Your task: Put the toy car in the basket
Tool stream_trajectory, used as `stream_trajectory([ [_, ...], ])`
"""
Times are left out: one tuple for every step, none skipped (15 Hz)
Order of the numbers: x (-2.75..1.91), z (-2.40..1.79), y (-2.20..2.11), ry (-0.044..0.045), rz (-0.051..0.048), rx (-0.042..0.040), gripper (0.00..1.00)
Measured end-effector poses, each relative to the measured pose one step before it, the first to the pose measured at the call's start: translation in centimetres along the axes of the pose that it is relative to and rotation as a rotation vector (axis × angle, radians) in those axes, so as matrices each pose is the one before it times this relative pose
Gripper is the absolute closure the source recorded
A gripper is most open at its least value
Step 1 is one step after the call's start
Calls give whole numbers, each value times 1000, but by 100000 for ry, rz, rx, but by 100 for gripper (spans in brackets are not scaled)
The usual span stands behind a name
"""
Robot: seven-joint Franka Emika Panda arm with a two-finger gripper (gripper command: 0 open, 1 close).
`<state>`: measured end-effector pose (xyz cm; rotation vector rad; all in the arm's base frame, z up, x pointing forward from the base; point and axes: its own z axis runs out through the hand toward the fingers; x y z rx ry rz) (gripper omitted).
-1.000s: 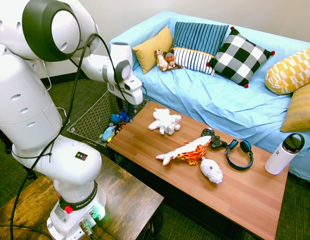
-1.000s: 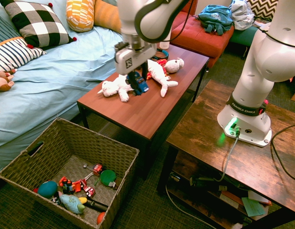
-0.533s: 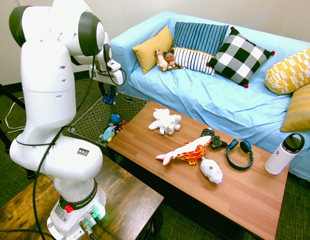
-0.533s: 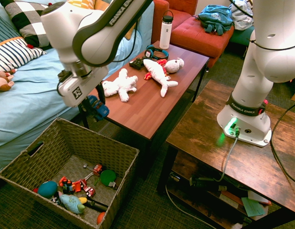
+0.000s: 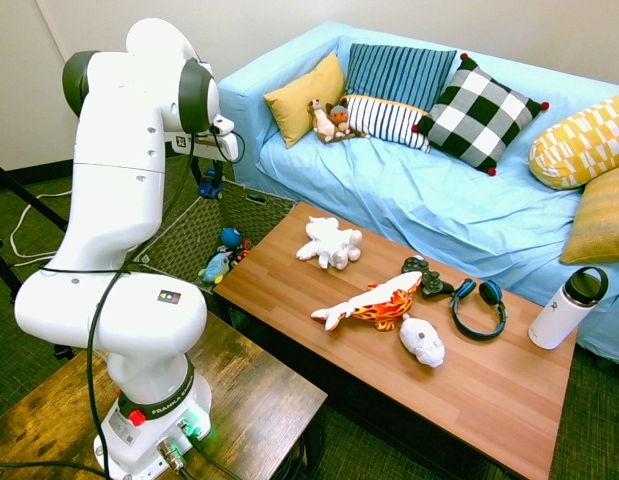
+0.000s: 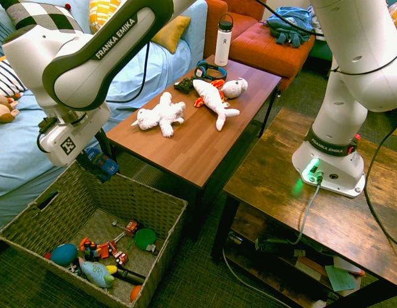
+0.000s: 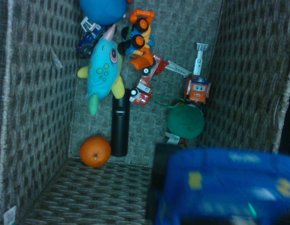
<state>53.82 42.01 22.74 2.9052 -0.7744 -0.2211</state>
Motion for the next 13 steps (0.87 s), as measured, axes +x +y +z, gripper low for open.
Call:
stream_trajectory([
  [421,-38,179,50,389,17,0],
  [431,-167,240,230,354,136,0],
  [476,-239,339,366,716,295,0],
  [748,-278,771,298,1548,867,0],
  [981,-196,1227,57,1834,1453,0],
  [1434,-367,1636,-352,2090,1875,0],
  [1915,-500,2021,-423,2358,2279,0],
  [2213,-502,2158,-362,2602,2821,0],
  [2332,-354,2302,-602,2908,3444,0],
  [2334,-346,2422,-371,2995,3959,0],
  [2135,-292,2395,176,2850,3821,0],
  [1916,-198,2438,163,2386,3571,0],
  [1812,-82,2723,-142,1870,3214,0],
])
